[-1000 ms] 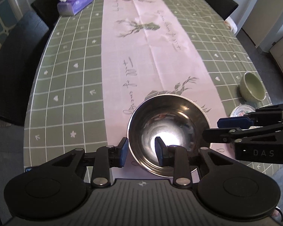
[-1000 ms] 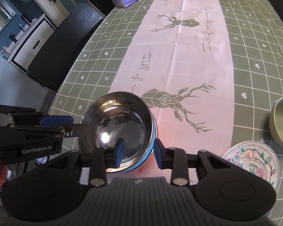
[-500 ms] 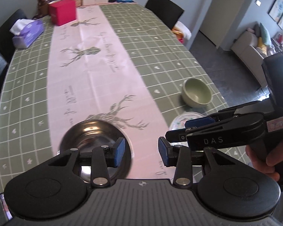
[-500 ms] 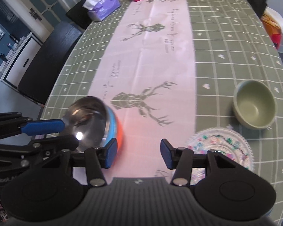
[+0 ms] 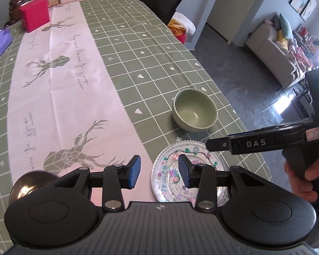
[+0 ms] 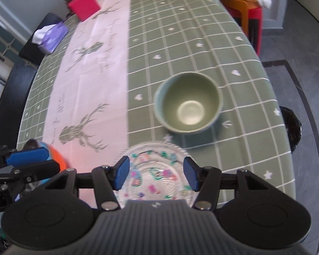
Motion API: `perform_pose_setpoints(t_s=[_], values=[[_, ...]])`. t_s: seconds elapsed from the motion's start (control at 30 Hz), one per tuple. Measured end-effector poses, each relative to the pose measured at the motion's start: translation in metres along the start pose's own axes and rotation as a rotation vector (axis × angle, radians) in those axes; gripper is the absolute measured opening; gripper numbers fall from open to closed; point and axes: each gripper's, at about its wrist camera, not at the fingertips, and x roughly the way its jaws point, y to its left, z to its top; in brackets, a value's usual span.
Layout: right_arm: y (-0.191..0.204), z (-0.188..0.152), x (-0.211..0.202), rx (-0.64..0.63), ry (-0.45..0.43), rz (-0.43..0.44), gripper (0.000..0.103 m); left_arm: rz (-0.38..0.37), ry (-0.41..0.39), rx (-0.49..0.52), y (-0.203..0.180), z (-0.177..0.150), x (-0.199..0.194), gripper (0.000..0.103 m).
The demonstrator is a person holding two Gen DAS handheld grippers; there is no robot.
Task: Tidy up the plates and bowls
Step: 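Move both grippers to the pale green bowl rim and close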
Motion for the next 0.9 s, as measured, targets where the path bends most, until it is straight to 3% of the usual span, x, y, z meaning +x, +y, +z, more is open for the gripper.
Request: perform_pose_setpoints(t_s=[0.37,0.9], values=[[-0.061,0.027,0.016,0.116,0.007,-0.055,0.056,0.049,0.006,0.1,-0.009,0.026,0.05,0.047],[-0.056,0.064,0.035,0.074,0.029,-0.062,0.056,-0.097,0.026,0.072,-0.012,0.068,0.103,0.072]])
